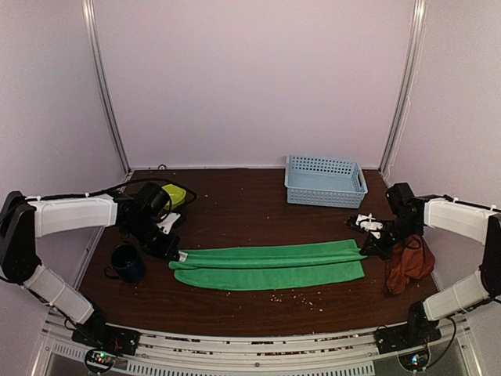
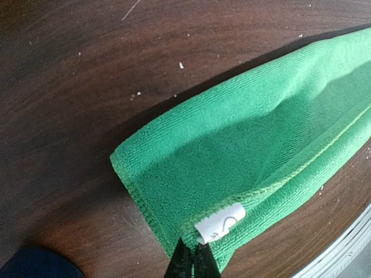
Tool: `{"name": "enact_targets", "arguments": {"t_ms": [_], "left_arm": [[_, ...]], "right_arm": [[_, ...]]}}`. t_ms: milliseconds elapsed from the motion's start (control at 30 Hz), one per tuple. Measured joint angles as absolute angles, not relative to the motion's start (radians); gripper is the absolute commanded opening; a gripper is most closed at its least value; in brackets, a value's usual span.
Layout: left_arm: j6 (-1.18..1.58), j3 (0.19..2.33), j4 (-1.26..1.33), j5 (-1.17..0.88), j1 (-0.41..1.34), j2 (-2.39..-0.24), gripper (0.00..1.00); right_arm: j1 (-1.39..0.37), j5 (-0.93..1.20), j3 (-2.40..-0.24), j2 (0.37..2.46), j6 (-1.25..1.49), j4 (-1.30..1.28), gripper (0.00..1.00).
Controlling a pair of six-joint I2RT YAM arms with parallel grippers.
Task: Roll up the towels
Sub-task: Fold the towel at the center of the board.
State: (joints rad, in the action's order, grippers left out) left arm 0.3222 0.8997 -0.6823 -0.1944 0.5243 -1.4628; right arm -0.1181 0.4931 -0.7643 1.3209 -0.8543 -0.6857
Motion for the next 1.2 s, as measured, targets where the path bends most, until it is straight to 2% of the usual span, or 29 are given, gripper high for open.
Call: {"name": "enact_targets", "arguments": {"t_ms": [300, 400, 467, 567, 633, 767, 833, 900, 967, 1033, 1200], "left_arm": [[0.334, 0.874, -0.682, -0.203, 0.524, -1.470, 0.00], [0.340, 0.861, -0.682, -0.206, 0.524, -1.477, 0.00], [0.346, 0.849, -0.684, -0.207, 0.524, -1.478, 0.19], [0.359, 0.831, -0.702, -0.207, 0.524, -1.472, 0.37], [0.370, 0.826, -0.731, -0.207, 0.524, -1.451, 0.43], [0.384, 0.855, -0.801, -0.205, 0.524, -1.365, 0.46], [0.381, 0.907, -0.820, -0.205, 0.523, -1.333, 0.52], [0.376, 0.955, -0.817, -0.206, 0.523, -1.321, 0.48], [0.370, 1.018, -0.807, -0.208, 0.523, -1.341, 0.32], [0.366, 1.100, -0.807, -0.210, 0.523, -1.420, 0.22], [0.338, 1.247, -0.777, -0.260, 0.524, -1.682, 0.20]], "right_arm": [[-0.118, 0.488, -0.710, 1.346, -0.915, -0.685, 0.04], [-0.118, 0.489, -0.702, 1.361, -0.934, -0.685, 0.14], [-0.118, 0.489, -0.695, 1.369, -0.948, -0.688, 0.23], [-0.116, 0.472, -0.686, 1.369, -0.971, -0.712, 0.29], [-0.115, 0.464, -0.679, 1.354, -0.987, -0.737, 0.30], [-0.115, 0.465, -0.684, 1.259, -0.988, -0.801, 0.31], [-0.115, 0.480, -0.712, 1.213, -0.974, -0.832, 0.31], [-0.114, 0.504, -0.748, 1.207, -0.948, -0.836, 0.28], [-0.114, 0.530, -0.788, 1.229, -0.892, -0.802, 0.26], [-0.115, 0.548, -0.825, 1.286, -0.835, -0.750, 0.26], [-0.151, 0.561, -0.962, 1.518, -0.722, -0.681, 0.24]]}}
